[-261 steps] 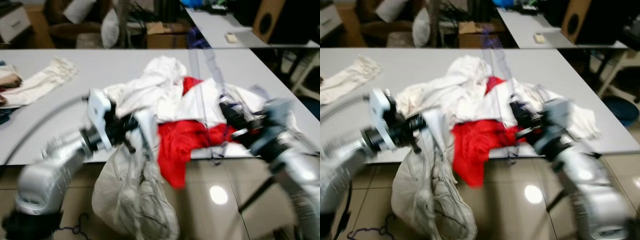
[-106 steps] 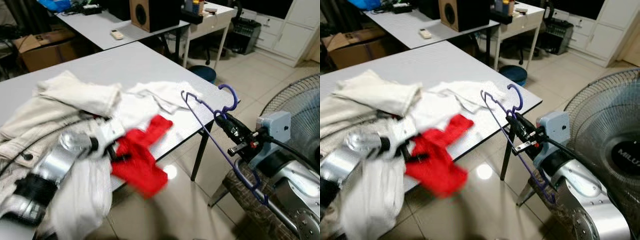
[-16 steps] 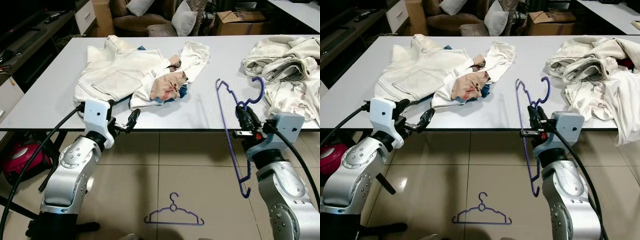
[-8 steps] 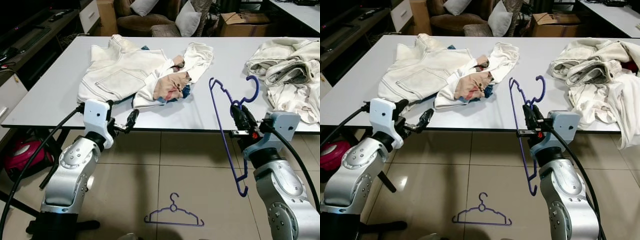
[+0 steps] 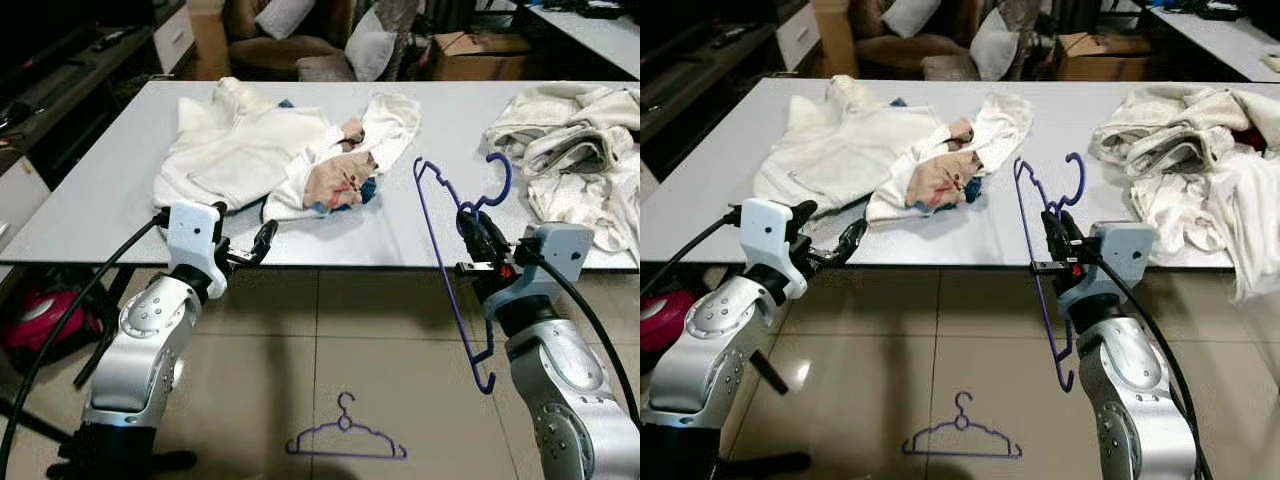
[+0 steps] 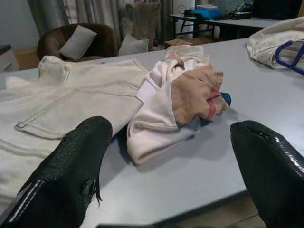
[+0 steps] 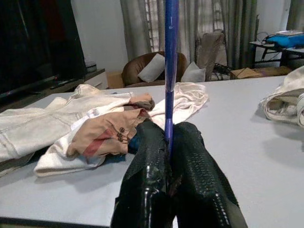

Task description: Hang hanger

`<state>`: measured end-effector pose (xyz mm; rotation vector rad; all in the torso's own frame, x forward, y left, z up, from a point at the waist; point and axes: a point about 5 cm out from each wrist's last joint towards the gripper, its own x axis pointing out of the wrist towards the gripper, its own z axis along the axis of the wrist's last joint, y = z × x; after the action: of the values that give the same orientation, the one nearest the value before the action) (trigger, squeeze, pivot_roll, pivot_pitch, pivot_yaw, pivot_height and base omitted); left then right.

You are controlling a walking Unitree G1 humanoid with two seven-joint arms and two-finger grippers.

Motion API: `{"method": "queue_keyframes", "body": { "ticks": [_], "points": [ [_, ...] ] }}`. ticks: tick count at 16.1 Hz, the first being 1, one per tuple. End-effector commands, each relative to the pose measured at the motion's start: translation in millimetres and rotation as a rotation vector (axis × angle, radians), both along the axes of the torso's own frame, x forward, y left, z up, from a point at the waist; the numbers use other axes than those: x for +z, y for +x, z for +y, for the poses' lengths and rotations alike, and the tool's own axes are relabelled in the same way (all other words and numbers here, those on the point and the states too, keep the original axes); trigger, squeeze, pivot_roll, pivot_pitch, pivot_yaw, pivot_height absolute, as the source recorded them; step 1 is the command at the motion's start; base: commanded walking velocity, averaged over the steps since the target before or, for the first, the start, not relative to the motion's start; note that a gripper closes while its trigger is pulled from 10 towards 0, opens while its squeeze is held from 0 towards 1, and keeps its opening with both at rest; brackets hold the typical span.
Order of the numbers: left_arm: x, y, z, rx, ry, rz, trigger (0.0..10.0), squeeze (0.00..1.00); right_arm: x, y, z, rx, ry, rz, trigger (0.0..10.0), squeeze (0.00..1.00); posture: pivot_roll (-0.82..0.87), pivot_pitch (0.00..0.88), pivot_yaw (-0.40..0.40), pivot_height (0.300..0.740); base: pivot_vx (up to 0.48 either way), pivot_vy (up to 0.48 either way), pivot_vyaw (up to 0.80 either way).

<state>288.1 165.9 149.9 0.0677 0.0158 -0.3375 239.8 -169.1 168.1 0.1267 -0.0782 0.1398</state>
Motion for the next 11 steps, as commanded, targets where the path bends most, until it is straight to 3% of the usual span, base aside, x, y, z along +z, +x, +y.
{"method": "queue_keyframes", "body": {
  "ticks": [1, 6, 9, 11],
  "points": [
    [2.0, 1.4, 2.0, 0.008, 0.013, -0.013, 10.0, 1.0, 0.9, 2.8, 2.3, 0.017, -0.006, -0.003, 10.0, 0.0, -0.14, 0.0, 0.033, 0.74, 0.36, 0.0, 0.0],
    [0.8, 0.6, 2.5, 0.012, 0.013, -0.012, 10.0, 1.0, 0.2, 4.3, 4.4, 0.033, -0.014, 0.004, 10.0, 0.0, -0.14, 0.0, 0.027, 0.74, 0.371, 0.0, 0.0],
    [0.6, 0.9, 3.3, 0.016, 0.014, -0.013, 10.0, 1.0, -0.3, 4.9, 5.5, 0.043, -0.018, 0.004, 10.0, 0.0, -0.14, 0.0, 0.024, 0.74, 0.371, 0.0, -0.63],
    [0.5, 1.4, 3.3, 0.017, 0.016, -0.014, 10.0, 1.0, -0.4, 4.8, 6.5, 0.05, -0.023, 0.002, 10.0, 0.0, -0.14, 0.0, 0.024, 0.74, 0.369, 0.0, 0.0]
  ]
}}
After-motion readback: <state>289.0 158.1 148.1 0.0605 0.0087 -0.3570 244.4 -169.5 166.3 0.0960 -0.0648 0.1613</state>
